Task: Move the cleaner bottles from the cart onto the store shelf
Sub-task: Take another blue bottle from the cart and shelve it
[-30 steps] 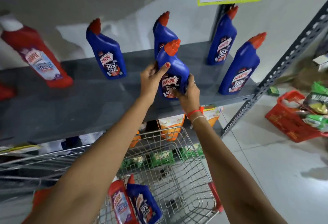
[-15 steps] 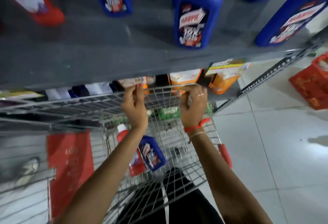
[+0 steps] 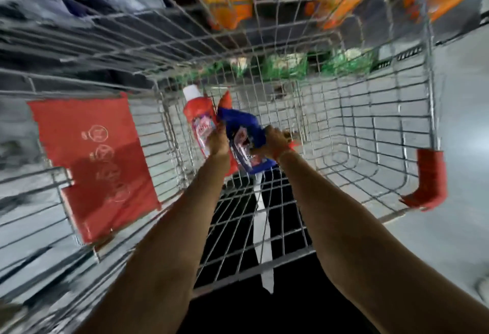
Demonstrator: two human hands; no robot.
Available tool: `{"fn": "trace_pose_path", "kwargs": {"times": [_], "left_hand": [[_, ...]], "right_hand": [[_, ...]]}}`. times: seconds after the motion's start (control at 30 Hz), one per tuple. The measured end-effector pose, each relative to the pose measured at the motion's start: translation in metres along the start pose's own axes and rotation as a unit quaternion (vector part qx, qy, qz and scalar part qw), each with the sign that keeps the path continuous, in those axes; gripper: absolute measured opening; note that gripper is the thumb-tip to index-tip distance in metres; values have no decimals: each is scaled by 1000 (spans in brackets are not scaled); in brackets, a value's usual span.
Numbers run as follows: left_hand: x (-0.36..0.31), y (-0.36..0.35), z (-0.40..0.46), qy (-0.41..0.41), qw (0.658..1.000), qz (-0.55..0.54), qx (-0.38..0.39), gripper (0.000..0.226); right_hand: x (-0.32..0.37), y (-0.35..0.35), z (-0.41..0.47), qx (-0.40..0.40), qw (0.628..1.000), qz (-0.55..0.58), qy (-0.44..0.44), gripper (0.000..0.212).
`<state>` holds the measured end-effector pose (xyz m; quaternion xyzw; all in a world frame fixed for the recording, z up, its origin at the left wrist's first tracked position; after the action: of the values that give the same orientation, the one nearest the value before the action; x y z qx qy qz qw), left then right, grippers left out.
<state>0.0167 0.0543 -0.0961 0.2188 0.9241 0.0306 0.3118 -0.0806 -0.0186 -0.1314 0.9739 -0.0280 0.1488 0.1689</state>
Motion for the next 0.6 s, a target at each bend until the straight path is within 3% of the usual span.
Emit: {"fn": "trace_pose_path", "kwargs": {"times": [0.1,0.23,0.37,0.43,0.53,0.6], "left_hand": [[10,10,19,-1,1000,25,-7,21],[10,7,24,34,998,23,57,40],[10,10,22,85,989,43,111,49],[4,14,21,100,985,30,138,49],[-22,12,8,55,977,30,205,30],[-43,7,-8,3,962,52,267,31]], "right_hand": [[1,-5,6,-15,998,-69,-2,70],[2,-5,-1,-30,987,-161,-4,75],[7,5,-11,-20,985,-173,4,59],[11,22,-17,3,986,-167,-5,61],[20,50,-35,0,992,-120,23,65],[30,67,-50,-22,996,-70,54,65]]}}
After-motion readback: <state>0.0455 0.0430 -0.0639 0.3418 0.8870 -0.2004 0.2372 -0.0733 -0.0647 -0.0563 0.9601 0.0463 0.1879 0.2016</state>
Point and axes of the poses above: each hand's wrist, its own z-axis towards the middle knuckle, its own y-axis out of the back of the hand, x = y × z, the point moved 4 cm from there along z, towards the middle knuckle, and after that the axes turned 7 degrees about -y, right-handed, at the moved point
